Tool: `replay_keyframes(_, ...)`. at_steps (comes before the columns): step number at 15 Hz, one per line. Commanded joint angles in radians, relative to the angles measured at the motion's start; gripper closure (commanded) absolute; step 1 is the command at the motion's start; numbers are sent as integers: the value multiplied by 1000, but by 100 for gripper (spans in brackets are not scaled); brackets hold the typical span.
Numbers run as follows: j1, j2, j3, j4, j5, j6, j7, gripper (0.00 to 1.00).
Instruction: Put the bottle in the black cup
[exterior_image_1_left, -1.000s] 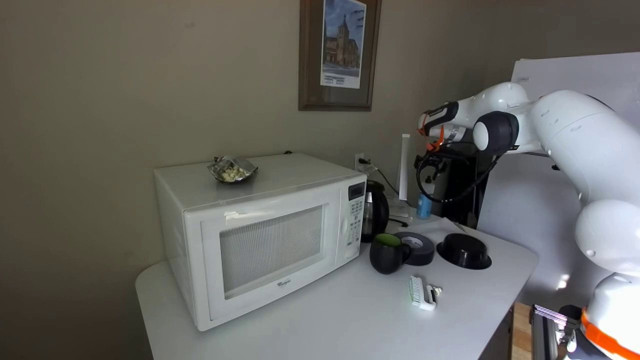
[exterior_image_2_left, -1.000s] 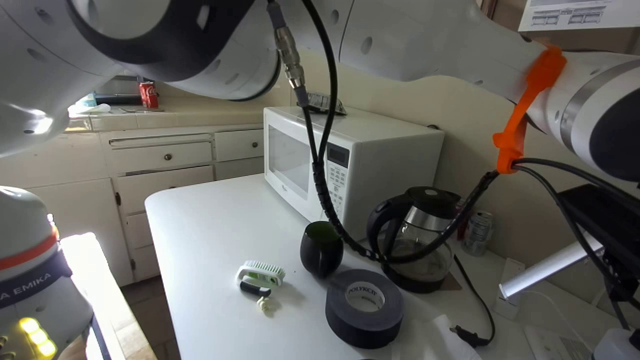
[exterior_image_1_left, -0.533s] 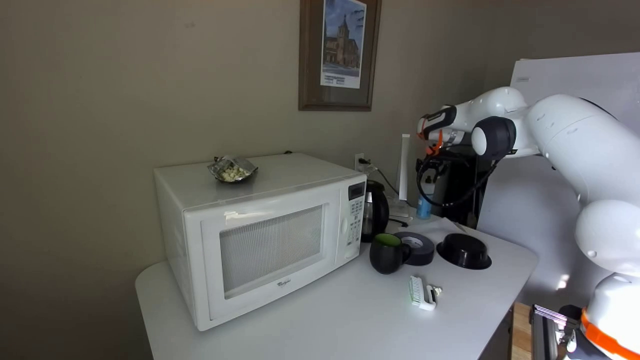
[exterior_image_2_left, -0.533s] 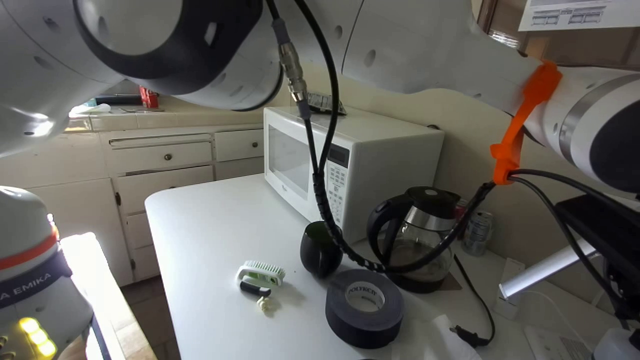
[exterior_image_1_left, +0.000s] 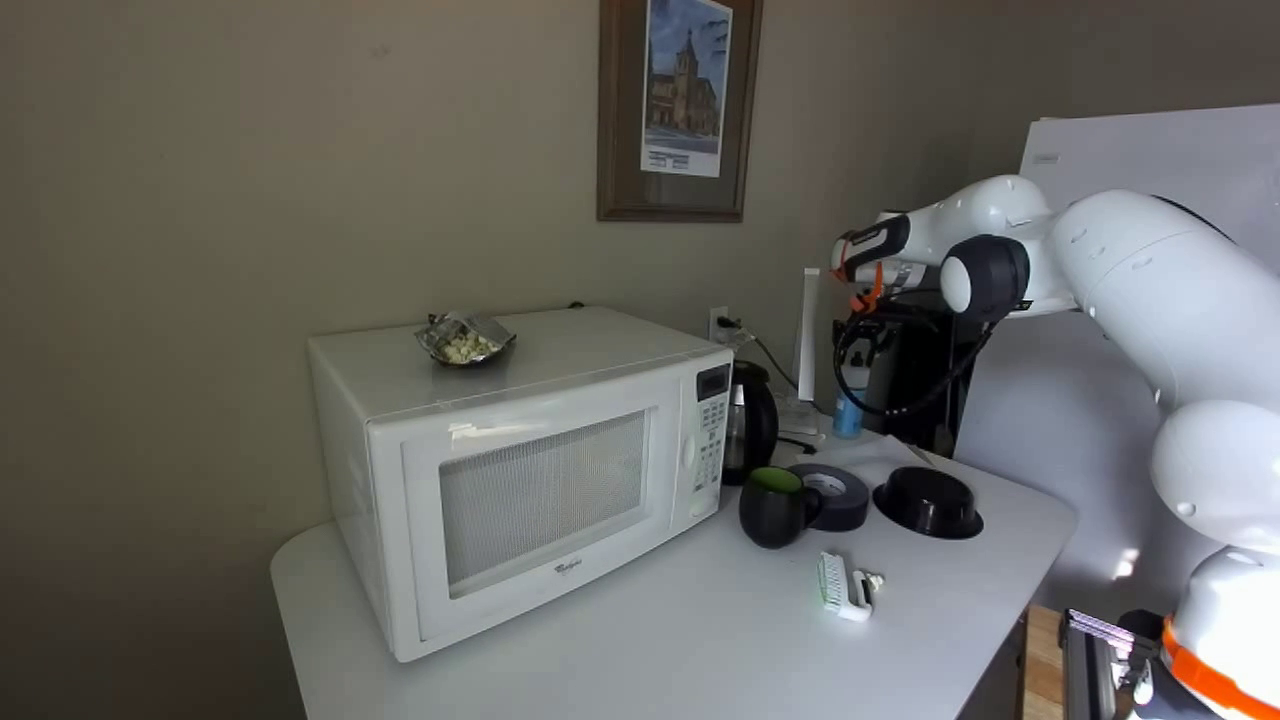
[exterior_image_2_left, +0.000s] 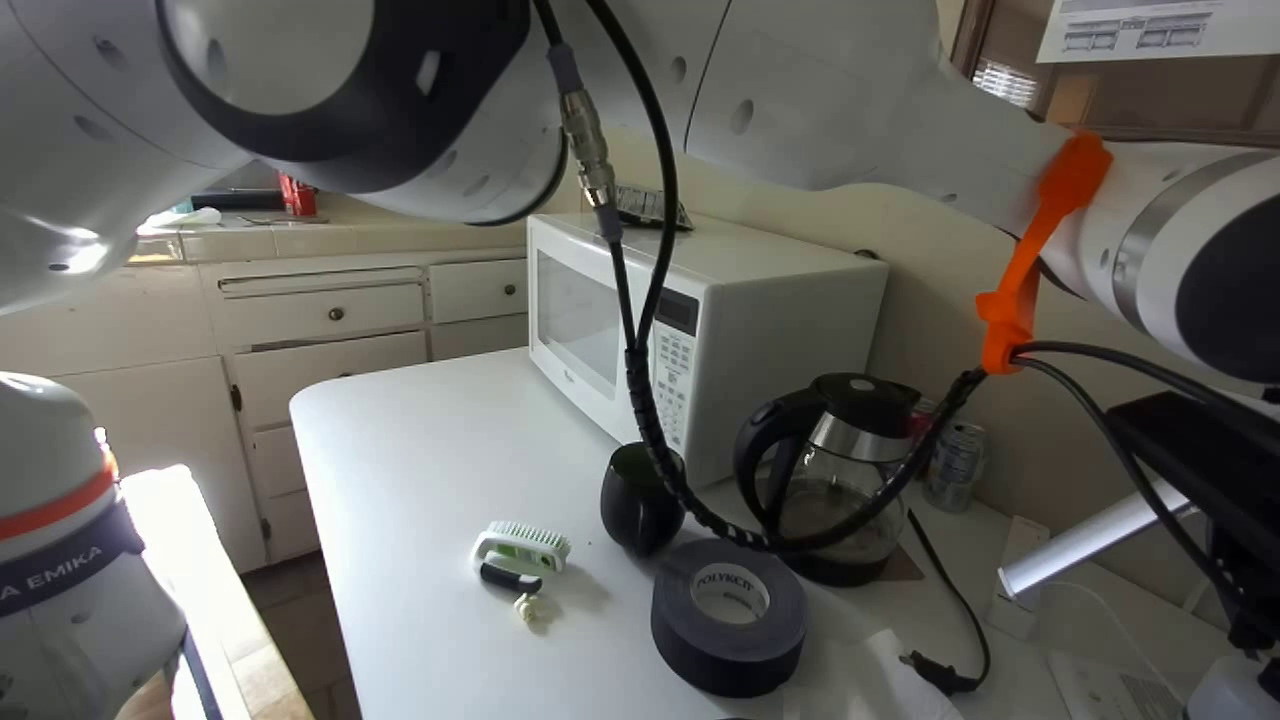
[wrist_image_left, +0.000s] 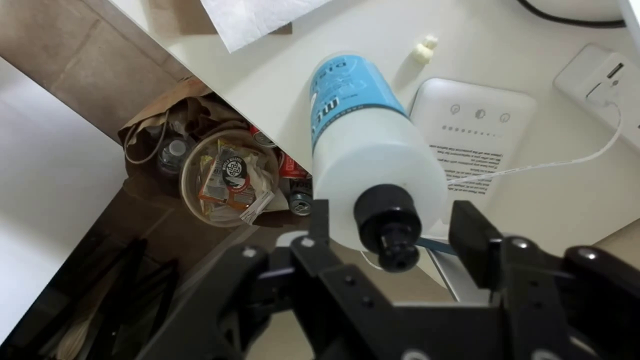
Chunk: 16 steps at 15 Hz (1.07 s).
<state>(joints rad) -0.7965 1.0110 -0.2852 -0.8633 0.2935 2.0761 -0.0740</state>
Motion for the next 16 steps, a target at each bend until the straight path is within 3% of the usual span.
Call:
replay_keyframes(1, 8, 9, -12, 20, -20, -35, 18, 44)
replay_keyframes(2, 8, 9, -10, 20, -22, -35, 17, 61)
replay_keyframes(6, 8, 0, -8, 18, -26, -36, 8, 92)
replay_keyframes(11, 11, -69, -7, -43, -45, -88, -63, 93)
replay_keyframes(16, 11, -214, -7, -183, -78, -146, -253, 93)
